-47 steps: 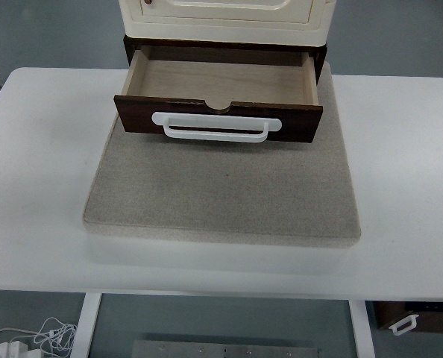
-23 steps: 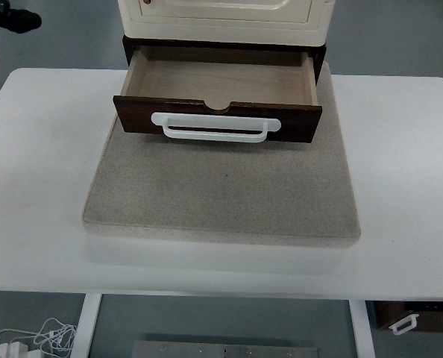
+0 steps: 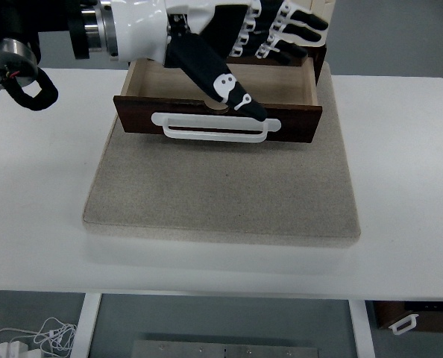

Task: Close the drawer under the combination cabinet

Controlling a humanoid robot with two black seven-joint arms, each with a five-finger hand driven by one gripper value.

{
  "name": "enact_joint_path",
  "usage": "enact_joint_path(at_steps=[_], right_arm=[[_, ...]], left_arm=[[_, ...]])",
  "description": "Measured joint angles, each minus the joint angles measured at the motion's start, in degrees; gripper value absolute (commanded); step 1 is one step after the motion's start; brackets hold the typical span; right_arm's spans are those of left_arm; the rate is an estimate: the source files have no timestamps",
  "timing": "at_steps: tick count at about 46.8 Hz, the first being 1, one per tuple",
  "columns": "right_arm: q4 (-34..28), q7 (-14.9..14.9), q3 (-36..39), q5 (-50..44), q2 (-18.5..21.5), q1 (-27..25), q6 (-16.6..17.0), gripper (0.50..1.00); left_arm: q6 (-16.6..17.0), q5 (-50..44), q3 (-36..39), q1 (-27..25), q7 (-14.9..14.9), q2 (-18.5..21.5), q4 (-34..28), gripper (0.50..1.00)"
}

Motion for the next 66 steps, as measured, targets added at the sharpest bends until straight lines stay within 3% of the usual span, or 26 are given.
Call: enact_joint_path(at_steps=[12, 23, 28, 42, 66], right_arm=[[0.00, 0.00, 0.00, 0.00, 0.00, -0.01, -0.01, 0.952], [0.00, -0.01, -0.01, 0.00, 0.00, 0.02, -0.02, 0.952], [0.02, 0.00, -0.02, 0.01, 0.00, 0.01, -0.02, 0.952], [0.01, 0.00, -0.01, 0.02, 0.00, 0.04, -0.02, 0.952], [0.01, 0.00, -0.05, 0.02, 0.00, 0.03, 0.00, 0.952]], left_arm=[[-5.13, 4.17, 6.14, -0.93, 8.08, 0.51, -3.68, 1.000], [-8.02, 5.07, 9.81, -2.80, 15.18, -0.31, -2.70, 1.000], [-8.15, 5.15, 10.91, -2.96, 17.09, -2.62, -0.49, 1.000], [-8.14, 6.99, 12.30, -3.09, 19.13, -8.48, 7.24, 1.000], [-7.54, 7.27, 12.39, -3.75, 20.31, -10.64, 11.61, 1.000]])
